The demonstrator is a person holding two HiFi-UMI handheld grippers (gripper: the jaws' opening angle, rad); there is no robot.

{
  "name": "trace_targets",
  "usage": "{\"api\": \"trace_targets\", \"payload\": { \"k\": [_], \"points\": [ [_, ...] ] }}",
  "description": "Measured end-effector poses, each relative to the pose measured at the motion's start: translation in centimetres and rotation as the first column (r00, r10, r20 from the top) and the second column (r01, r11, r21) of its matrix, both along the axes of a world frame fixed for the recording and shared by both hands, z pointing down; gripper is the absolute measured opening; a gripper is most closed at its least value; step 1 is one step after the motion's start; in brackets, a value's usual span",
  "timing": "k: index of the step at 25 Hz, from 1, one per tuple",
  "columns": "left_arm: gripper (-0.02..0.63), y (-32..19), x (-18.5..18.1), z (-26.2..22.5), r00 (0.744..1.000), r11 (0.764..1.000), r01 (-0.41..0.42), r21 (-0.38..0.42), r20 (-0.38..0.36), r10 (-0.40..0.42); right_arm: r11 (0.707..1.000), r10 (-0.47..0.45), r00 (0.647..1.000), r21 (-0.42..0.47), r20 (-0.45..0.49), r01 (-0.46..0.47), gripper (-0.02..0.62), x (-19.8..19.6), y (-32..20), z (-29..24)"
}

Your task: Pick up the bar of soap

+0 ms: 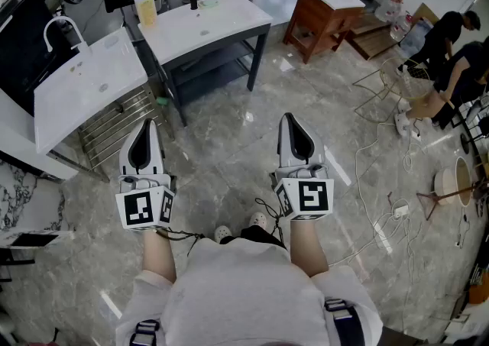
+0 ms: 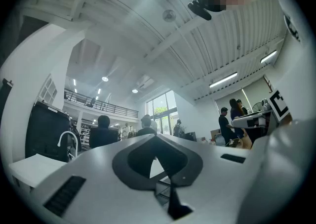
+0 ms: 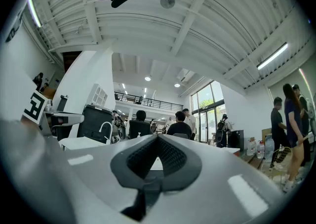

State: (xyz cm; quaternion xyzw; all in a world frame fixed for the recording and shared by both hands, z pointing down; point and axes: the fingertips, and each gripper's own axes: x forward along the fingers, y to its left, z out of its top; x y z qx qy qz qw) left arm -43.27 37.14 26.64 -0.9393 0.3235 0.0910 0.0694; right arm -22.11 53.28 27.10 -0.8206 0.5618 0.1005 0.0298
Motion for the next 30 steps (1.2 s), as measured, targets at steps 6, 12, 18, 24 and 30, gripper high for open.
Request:
{"api": "trace_targets", "payload": {
  "k": [6,12,18,24,30],
  "points": [
    [0.008,0.1,-0.1,0.0,1.0,1.0,-0.005,0.002,-0.003,0.005,1.0,-0.006,1.0,-0.001,-0.009,0.006,0.011,-0.5,-0.2,-0.1],
    [0.008,-0.5,-0.2,0.1,1.0,1.0,-0.007,0.004,-0.011,0.008,1.0,-0.006,1.0,-0.005,-0.008,0.006,0.011,-0.7,-1.0,0.1],
    [0.008,-0.9,0.7,0.2,0.999,0.999,-0.032,0.032,0.01,0.032,1.0,-0.015,1.0,0.01,0.018,0.014,0.011,0.2,-1.6,0.3],
    [0.008,-3.0,2.5,1.1,0.999,0.999,-0.028,-0.02,-0.022,0.028,1.0,-0.014,1.0,-0.015,0.013,0.015,0.011,2.5,-3.4,1.4],
    [0.008,-7.7,6.5,0.9,1.0,1.0,0.009,0.0,-0.009,-0.009,0.999,-0.048,0.999,-0.006,0.007,0.048,0.011,7.2,-8.8,1.6]
  ]
}}
